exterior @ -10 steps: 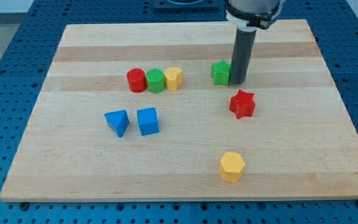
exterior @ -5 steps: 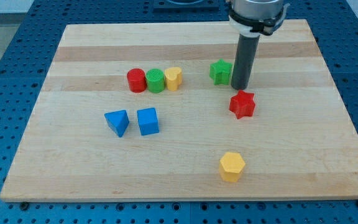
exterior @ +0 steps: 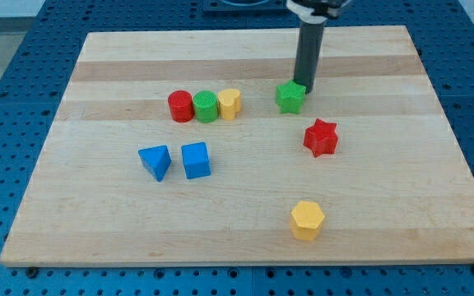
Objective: Move the green star closer to the yellow heart
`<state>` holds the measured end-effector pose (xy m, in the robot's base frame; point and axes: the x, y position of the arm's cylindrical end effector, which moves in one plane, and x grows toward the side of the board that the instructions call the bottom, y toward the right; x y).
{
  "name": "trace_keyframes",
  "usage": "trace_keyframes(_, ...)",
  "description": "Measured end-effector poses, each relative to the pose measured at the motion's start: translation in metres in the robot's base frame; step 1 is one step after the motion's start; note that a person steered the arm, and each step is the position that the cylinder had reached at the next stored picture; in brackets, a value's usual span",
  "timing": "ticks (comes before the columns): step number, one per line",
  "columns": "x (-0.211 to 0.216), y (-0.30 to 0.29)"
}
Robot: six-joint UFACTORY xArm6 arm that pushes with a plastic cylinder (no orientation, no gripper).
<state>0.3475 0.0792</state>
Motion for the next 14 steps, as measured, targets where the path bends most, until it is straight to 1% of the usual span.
trace_keyframes(3,0.000,-0.046)
trace_keyframes(4,-0.008,-0.031)
trace_keyframes(6,-0.010,0.026)
trace_keyframes(7,-0.002,0.031)
trace_keyframes(10,0.019,-0.007)
trace_keyframes(14,0.026,-0.042)
